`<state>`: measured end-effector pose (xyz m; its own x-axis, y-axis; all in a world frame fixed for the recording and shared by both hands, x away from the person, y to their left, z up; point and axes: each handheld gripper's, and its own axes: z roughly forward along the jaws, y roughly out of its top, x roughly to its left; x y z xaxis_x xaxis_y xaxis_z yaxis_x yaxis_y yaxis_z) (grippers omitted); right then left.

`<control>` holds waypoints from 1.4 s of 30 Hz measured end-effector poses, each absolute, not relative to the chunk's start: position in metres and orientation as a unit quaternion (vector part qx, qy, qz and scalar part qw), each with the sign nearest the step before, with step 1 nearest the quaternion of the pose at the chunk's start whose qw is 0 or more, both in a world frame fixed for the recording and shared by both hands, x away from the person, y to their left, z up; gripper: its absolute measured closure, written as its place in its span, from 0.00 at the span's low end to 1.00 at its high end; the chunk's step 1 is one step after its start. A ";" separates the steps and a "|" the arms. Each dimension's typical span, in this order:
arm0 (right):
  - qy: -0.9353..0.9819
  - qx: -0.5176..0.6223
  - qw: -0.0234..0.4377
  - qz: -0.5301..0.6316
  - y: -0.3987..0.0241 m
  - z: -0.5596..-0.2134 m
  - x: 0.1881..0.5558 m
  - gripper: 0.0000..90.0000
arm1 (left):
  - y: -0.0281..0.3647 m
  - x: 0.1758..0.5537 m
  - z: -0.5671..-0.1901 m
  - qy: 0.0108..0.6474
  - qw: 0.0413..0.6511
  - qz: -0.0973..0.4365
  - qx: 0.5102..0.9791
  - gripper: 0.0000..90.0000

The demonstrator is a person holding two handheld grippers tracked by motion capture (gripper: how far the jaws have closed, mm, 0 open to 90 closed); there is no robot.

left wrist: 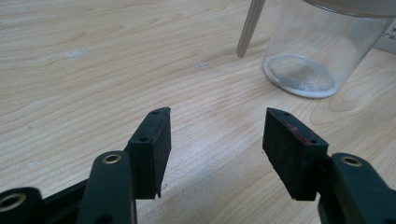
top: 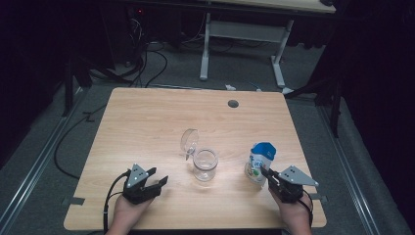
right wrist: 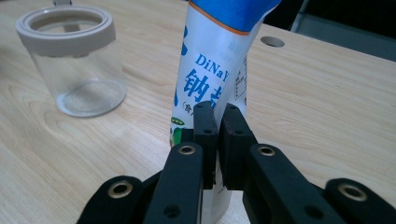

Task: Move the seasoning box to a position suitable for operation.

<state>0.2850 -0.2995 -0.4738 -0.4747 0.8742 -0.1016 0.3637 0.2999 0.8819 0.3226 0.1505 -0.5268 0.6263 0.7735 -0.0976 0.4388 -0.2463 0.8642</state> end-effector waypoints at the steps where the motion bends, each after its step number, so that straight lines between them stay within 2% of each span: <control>1: 0.747 0.414 0.302 0.423 -0.299 -0.474 0.285 0.97 | 0.151 0.323 -0.527 0.394 0.471 0.178 0.769 0.47; 10: 0.785 0.422 0.242 0.384 -0.295 -0.447 0.305 0.98 | 0.151 0.322 -0.527 0.390 0.473 0.176 0.770 0.47; 24: 0.820 0.442 0.156 0.329 -0.295 -0.418 0.317 0.98 | 0.151 0.321 -0.526 0.387 0.482 0.173 0.767 0.47; 31: 0.839 0.439 0.150 0.286 -0.290 -0.408 0.320 0.98 | 0.150 0.320 -0.526 0.383 0.485 0.171 0.767 0.47; 42: 0.861 0.429 0.110 0.250 -0.287 -0.392 0.322 0.98 | 0.150 0.319 -0.525 0.376 0.488 0.173 0.769 0.47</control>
<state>0.3223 -0.2875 -0.3916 -0.6077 0.7938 0.0255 0.6841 0.5069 0.5244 0.3190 0.1496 -0.5254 0.6580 0.7462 -0.1011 0.4089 -0.2413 0.8801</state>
